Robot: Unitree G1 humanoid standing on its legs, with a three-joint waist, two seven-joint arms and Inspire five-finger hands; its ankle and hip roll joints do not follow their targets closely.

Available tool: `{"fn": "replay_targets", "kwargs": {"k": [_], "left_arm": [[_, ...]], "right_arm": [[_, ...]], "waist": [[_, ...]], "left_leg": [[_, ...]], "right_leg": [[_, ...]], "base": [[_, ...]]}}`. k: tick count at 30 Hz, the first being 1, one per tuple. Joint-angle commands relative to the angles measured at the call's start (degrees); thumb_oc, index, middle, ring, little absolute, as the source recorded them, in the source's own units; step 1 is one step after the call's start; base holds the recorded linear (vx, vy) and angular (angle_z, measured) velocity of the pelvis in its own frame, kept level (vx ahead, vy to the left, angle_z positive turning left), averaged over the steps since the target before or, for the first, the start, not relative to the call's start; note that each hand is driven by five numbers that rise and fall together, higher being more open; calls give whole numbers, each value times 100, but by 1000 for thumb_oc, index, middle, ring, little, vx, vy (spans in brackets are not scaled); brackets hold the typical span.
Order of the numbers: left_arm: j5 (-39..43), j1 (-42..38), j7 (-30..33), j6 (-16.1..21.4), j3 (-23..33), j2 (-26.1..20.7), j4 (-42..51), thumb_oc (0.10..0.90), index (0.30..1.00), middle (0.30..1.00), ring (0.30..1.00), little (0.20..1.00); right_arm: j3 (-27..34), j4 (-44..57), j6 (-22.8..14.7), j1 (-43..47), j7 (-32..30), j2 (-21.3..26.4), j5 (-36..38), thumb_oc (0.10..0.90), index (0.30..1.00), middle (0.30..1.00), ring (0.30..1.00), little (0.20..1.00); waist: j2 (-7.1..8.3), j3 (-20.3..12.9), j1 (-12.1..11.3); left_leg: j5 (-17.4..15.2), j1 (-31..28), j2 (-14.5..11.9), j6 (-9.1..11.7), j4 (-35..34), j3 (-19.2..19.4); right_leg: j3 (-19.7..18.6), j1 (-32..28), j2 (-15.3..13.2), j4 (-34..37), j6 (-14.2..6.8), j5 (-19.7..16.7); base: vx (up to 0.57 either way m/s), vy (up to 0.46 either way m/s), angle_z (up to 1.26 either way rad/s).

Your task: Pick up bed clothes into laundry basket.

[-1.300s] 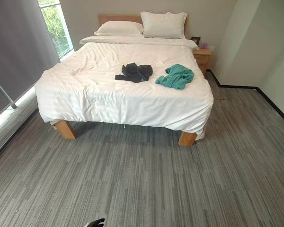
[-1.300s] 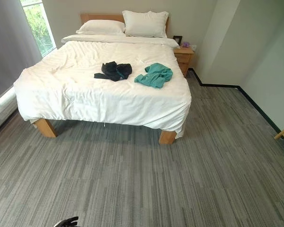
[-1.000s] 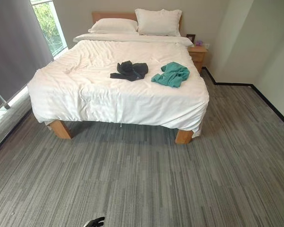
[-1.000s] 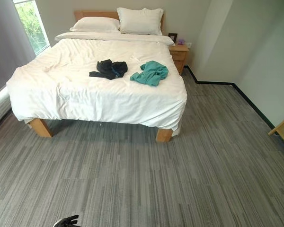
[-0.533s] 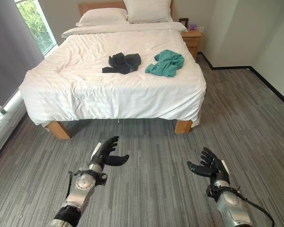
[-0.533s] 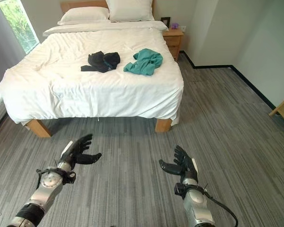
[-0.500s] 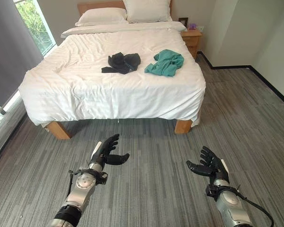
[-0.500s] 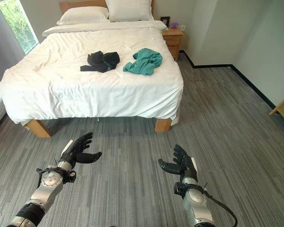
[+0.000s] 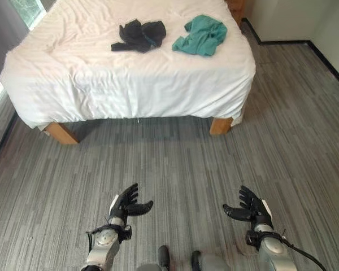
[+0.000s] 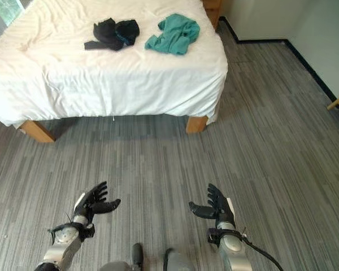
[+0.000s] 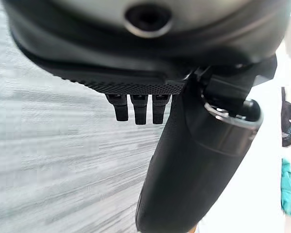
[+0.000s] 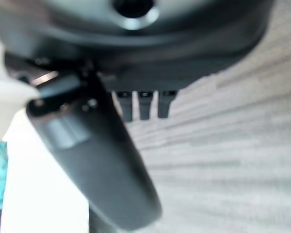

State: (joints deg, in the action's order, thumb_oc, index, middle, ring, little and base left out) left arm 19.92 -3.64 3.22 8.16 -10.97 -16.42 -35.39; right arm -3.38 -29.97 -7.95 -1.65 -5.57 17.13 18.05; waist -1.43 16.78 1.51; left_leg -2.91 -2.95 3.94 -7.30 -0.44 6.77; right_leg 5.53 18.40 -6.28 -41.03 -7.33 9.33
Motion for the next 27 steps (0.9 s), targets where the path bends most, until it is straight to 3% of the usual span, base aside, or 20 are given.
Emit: {"fn": "replay_targets", "kwargs": {"k": [1,5,7,9,10,11,12,13,14,15,16,17,18,19,20,21,22,23,25,27], "left_arm": [[-32,-286,72,447,194,-280,522,800,900,900,900,900],[-29,-675,-14,499,-116,-246,428,800,900,900,900,900],[-260,-739,-2,519,-248,-236,510,800,900,900,900,900],[-318,-659,-83,519,-316,-255,685,800,900,900,900,900],[-177,-564,-180,542,-304,-213,819,800,900,900,900,900],[-175,-558,-182,541,-304,-212,822,800,900,900,900,900],[-20,-250,-296,485,-219,-172,972,800,900,900,900,900],[-19,-246,-296,483,-218,-175,975,800,900,900,900,900],[144,-41,-314,389,-77,-137,1140,800,900,900,900,900],[144,-39,-314,386,-76,-141,1144,800,900,900,900,900],[200,-21,-323,394,19,-177,1222,800,900,900,900,900],[183,-53,-326,398,21,-218,1248,800,900,900,900,900],[168,-135,-327,430,67,-281,1435,800,900,900,900,900],[167,-141,-326,429,65,-281,1435,800,900,900,900,900],[310,-215,-406,461,88,-325,1632,800,900,900,900,900],[312,-216,-407,459,88,-325,1635,800,900,900,900,900],[577,-241,-573,506,126,-361,1724,800,900,900,900,900],[579,-244,-575,506,126,-361,1723,800,900,900,900,900],[795,-54,-633,579,415,-484,2034,800,900,900,900,900],[812,-55,-609,601,473,-497,2052,800,900,900,900,900]], "right_arm": [[-75,670,-442,148,16,-28,121,800,900,900,900,900],[-176,514,-466,318,-59,-36,297,800,900,900,900,900],[-203,562,-428,298,-12,-42,267,800,900,900,900,900],[-230,625,-400,236,64,-2,186,800,900,900,900,900],[-238,674,-408,207,132,68,201,800,900,900,900,900],[-239,673,-410,205,133,71,202,800,900,900,900,900],[-313,710,-410,176,183,186,227,800,900,900,900,900],[-315,711,-410,175,183,184,228,800,900,900,900,900],[-323,860,-398,190,179,359,241,800,900,900,900,900],[-323,862,-397,190,179,357,241,800,900,900,900,900],[-261,964,-452,237,148,423,388,800,900,900,900,900],[-206,1018,-508,282,102,474,447,800,900,900,900,900],[-12,1074,-539,432,17,667,476,800,900,900,900,900],[-8,1072,-540,436,19,666,477,800,900,900,900,900],[158,1175,-540,554,17,895,457,800,900,900,900,900],[160,1176,-538,555,18,895,458,800,900,900,900,900],[282,1480,-554,653,28,1117,396,800,900,900,900,900],[284,1484,-550,652,28,1118,396,800,900,900,900,900],[259,1908,-558,925,209,1428,284,800,900,900,900,900],[303,1983,-562,1014,230,1507,261,800,900,900,900,900]], "waist": [[77,-383,197],[163,-359,505],[130,-387,610],[163,-485,653],[172,-590,638],[162,-596,645],[127,-726,601],[146,-740,619],[303,-727,440],[319,-739,456],[422,-647,326],[522,-544,203],[581,-384,-69],[589,-389,-66],[530,-380,-198],[548,-384,-204],[477,-452,-273],[495,-460,-280],[423,-611,-596],[431,-663,-653]], "left_leg": [[-750,-517,-338,526,506,-469],[-928,-1114,-466,862,304,-763],[-972,-1469,-656,1011,255,-836],[-905,-1696,-781,1144,399,-931],[-436,-1573,-979,1325,967,-1038],[-446,-1561,-991,1330,982,-1045],[657,-1324,-1285,1444,2082,-1118],[676,-1303,-1266,1444,2076,-1139],[1568,-597,-1447,1411,3781,-963],[1580,-570,-1429,1410,3785,-981],[1616,-179,-1430,1295,4509,-933],[1466,184,-1414,1165,4994,-907],[1084,1047,-1309,1105,5100,-713],[1094,1062,-1298,1098,5097,-712],[983,1550,-1518,1237,4357,-175],[1008,1541,-1500,1230,4323,-155],[1019,1638,-1480,1316,3276,421],[1054,1625,-1459,1306,3225,445],[1020,1680,-738,1140,1531,171],[1127,1674,-693,1161,1359,186]], "right_leg": [[-308,-192,-178,1707,-204,-778],[-581,67,-263,3419,-364,-1279],[-167,250,-381,3950,-470,-1585],[206,198,-434,3878,-491,-1721],[167,6,-360,3725,-326,-1753],[178,7,-354,3724,-323,-1749],[222,-263,-42,3478,-1,-1444],[229,-254,-67,3487,-1,-1453],[328,-851,78,3465,391,-1128],[338,-842,59,3475,391,-1139],[283,-1126,146,3538,570,-992],[223,-1341,188,3579,659,-855],[137,-1865,239,3746,671,-679],[141,-1855,228,3754,669,-688],[288,-2301,248,3912,618,-526],[281,-2295,228,3921,616,-539],[334,-2530,293,4007,552,-425],[325,-2516,271,4013,548,-439],[58,-2943,509,4116,474,-241],[30,-3070,566,4145,484,-211]], "base": [[325,-67,9],[418,-131,47],[511,-202,43],[618,-303,34],[510,-284,69],[755,-440,77],[422,-250,70],[853,-605,48],[423,-361,13],[612,-544,-4],[340,-342,-23],[700,-551,-7],[511,-365,-3],[710,-308,-2],[354,-98,-4],[700,-116,4],[339,-16,17],[509,-12,11],[531,3,-14],[364,-29,-45]]}}
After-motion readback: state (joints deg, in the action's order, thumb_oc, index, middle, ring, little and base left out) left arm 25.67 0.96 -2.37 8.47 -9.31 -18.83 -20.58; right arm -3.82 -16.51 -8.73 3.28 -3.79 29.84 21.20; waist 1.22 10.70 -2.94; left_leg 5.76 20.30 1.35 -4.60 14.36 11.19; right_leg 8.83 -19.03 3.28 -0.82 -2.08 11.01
